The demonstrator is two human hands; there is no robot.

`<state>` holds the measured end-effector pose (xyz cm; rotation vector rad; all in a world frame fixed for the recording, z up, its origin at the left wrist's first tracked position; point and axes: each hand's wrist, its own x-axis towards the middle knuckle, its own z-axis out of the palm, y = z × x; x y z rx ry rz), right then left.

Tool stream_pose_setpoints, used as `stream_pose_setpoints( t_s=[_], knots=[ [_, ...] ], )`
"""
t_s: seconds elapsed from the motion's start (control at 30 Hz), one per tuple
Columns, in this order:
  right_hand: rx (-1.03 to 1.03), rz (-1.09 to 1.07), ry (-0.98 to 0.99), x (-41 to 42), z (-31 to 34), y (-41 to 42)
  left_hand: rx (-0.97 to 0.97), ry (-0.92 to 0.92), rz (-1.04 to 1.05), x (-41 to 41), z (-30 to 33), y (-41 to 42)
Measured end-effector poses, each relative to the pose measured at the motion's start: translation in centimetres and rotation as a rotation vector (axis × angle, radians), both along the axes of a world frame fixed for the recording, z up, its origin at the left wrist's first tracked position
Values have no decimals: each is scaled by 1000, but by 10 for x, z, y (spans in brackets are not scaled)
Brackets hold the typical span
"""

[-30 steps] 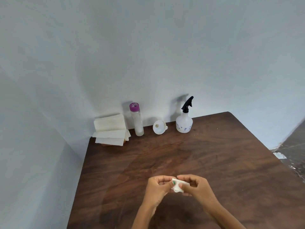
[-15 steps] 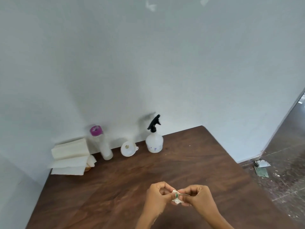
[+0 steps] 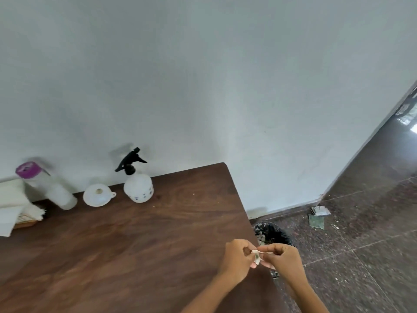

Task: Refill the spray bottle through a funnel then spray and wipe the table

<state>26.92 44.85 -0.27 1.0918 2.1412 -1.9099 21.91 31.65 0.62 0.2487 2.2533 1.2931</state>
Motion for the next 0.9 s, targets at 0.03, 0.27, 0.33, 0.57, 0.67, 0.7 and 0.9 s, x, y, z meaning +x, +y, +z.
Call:
stream_pose_setpoints(
  t_s=[0.03, 0.27, 0.33, 0.57, 0.67, 0.7, 0.9],
  knots=[
    [13, -6, -22, 0, -5, 13, -8, -17, -15, -1, -5, 14],
    [232, -188, -108, -25, -33, 102, 5, -264, 35, -26, -42, 103],
    [277, -200, -168, -43, -54, 124, -12, -349, 69, -33, -57, 120],
    [405, 6, -292, -92, -112, 165, -144, -467, -10, -56, -90, 158],
    [391, 33, -333, -102, -127, 179, -166, -448, 2, -64, -101, 166],
    [397, 29, -343, -102, -130, 182, -161, -447, 2, -65, -105, 167],
    [468, 1, -347, -88, -138, 182, -185, -462, -110, -69, -110, 159]
  ],
)
